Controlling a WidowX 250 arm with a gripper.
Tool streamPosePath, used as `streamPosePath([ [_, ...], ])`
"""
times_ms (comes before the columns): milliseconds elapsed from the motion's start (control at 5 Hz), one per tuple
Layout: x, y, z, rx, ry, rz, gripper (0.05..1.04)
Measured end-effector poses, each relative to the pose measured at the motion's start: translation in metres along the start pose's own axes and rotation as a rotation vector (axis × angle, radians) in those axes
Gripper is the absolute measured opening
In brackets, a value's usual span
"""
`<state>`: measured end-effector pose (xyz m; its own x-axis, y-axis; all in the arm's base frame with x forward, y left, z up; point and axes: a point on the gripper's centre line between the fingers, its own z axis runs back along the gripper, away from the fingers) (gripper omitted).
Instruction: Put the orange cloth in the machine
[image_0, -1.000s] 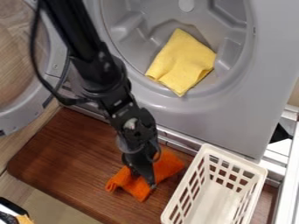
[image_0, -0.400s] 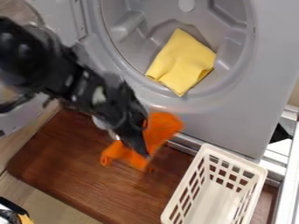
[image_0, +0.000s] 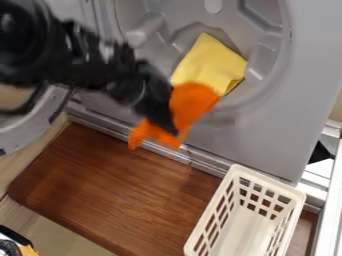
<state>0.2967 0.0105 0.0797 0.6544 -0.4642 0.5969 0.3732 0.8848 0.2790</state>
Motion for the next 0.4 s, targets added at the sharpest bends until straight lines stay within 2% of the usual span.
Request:
streamPosePath([
  [400,0.039,0.035,-0.025,-0.004,-0.03,0.01,0.095],
])
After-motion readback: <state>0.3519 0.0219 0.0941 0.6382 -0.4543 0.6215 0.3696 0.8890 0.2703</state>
